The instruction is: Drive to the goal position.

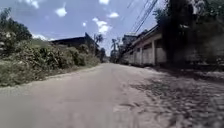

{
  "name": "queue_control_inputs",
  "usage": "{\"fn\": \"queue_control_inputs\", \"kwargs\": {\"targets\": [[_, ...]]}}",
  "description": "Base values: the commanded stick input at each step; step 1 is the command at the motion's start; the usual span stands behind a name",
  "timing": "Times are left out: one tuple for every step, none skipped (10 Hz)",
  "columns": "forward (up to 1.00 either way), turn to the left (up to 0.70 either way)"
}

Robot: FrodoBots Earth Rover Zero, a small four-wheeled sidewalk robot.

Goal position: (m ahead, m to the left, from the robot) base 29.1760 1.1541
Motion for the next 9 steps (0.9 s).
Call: {"fn": "queue_control_inputs", "kwargs": {"targets": [[1.00, -0.24], [1.00, -0.02], [1.00, -0.02], [1.00, -0.02], [1.00, -0.02], [1.00, -0.02], [1.00, -0.08], [1.00, -0.31], [1.00, -0.40]]}}
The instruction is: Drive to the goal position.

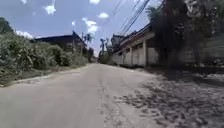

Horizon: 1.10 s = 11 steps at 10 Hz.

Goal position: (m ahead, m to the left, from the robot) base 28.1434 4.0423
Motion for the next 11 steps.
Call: {"fn": "queue_control_inputs", "kwargs": {"targets": [[1.00, -0.37], [1.00, -0.27], [1.00, -0.15], [1.00, 0.00], [1.00, 0.00], [1.00, 0.00], [1.00, 0.00], [1.00, 0.00], [1.00, 0.00], [1.00, 0.00], [1.00, 0.00]]}}
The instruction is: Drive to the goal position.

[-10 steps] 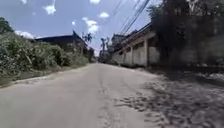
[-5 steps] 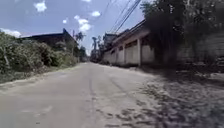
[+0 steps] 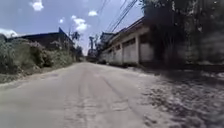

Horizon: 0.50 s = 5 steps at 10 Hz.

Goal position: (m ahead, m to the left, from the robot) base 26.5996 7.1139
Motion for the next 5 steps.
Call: {"fn": "queue_control_inputs", "kwargs": {"targets": [[1.00, 0.00], [1.00, 0.00], [1.00, 0.00], [1.00, 0.00], [1.00, 0.00]]}}
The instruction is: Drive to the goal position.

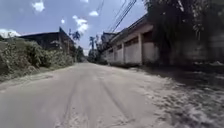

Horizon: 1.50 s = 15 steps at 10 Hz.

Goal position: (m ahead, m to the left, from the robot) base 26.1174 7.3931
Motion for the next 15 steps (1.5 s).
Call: {"fn": "queue_control_inputs", "kwargs": {"targets": [[1.00, 0.00], [1.00, 0.00], [1.00, 0.00], [1.00, 0.00], [1.00, 0.00], [1.00, 0.00], [1.00, -0.01], [1.00, -0.10], [1.00, -0.28], [1.00, -0.40], [1.00, -0.40], [1.00, -0.40], [1.00, -0.40], [1.00, -0.19], [1.00, -0.03]]}}
